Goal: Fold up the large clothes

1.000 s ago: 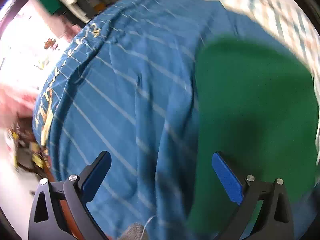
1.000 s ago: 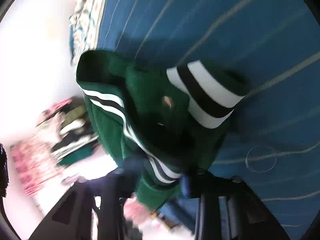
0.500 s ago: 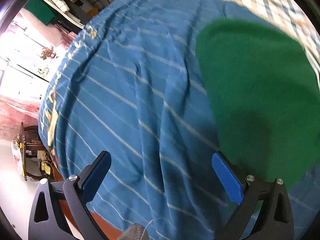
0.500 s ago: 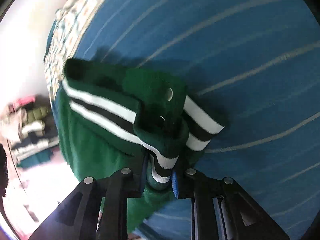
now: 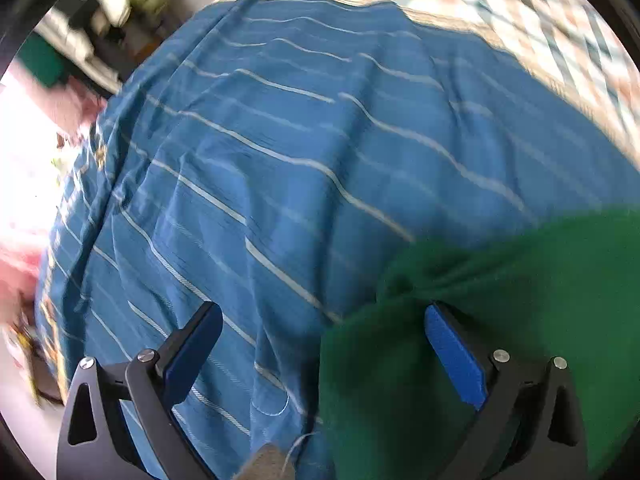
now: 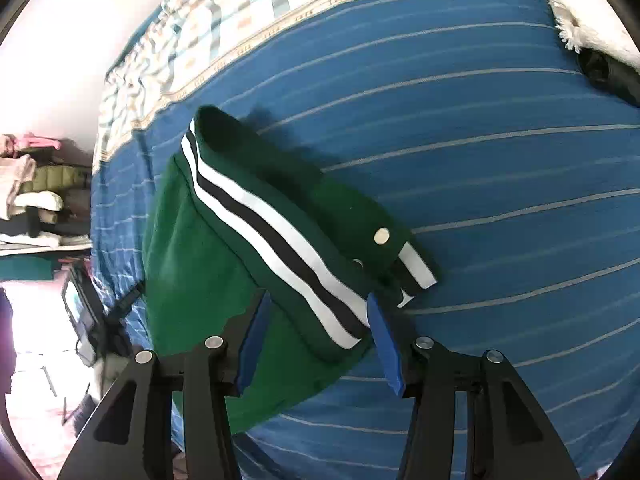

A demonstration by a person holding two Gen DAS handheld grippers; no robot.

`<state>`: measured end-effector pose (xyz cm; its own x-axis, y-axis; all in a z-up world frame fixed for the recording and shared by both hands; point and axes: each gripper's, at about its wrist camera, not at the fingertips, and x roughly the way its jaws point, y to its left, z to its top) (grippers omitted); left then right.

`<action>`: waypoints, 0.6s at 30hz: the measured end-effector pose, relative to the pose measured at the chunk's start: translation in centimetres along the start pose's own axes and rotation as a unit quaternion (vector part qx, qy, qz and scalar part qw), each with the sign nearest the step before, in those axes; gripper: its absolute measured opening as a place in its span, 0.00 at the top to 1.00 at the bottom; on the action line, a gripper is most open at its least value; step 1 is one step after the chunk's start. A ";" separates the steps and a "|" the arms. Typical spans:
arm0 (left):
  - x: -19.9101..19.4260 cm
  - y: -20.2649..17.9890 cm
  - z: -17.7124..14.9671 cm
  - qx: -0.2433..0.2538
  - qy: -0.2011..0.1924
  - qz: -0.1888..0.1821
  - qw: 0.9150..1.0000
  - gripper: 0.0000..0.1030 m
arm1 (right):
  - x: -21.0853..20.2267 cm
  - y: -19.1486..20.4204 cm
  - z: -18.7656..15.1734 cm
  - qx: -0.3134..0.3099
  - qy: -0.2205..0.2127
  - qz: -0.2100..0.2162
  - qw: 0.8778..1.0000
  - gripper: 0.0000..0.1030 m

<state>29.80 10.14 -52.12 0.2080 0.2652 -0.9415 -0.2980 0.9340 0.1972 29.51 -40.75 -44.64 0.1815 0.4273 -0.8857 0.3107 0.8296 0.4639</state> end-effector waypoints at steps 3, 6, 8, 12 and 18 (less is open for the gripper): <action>-3.9 3.1 -0.7 -0.040 -0.035 0.015 0.998 0.00 | -0.8 2.2 0.9 -0.052 0.011 -0.002 0.999 0.49; -6.7 6.6 -2.7 -0.080 -0.053 0.049 0.994 0.00 | -1.9 8.3 1.8 -0.176 0.015 -0.013 0.984 0.31; -7.4 9.3 -4.7 -0.111 -0.046 0.090 0.989 0.00 | -1.7 13.3 2.2 -0.266 0.022 -0.016 0.964 0.21; -5.3 12.6 -9.2 -0.153 0.000 0.112 0.982 0.00 | 2.5 25.4 1.8 -0.444 0.101 -0.014 0.890 0.21; -1.0 15.6 -14.5 -0.212 0.053 0.102 0.970 0.00 | 15.2 37.6 -2.5 -0.606 0.229 -0.084 0.757 0.21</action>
<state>11.43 20.98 -52.05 0.0135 0.3864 -0.9222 -0.6840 0.6763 0.2733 41.66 -2.16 -40.72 -0.1954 0.1291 -0.9722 -0.8406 0.4886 0.2338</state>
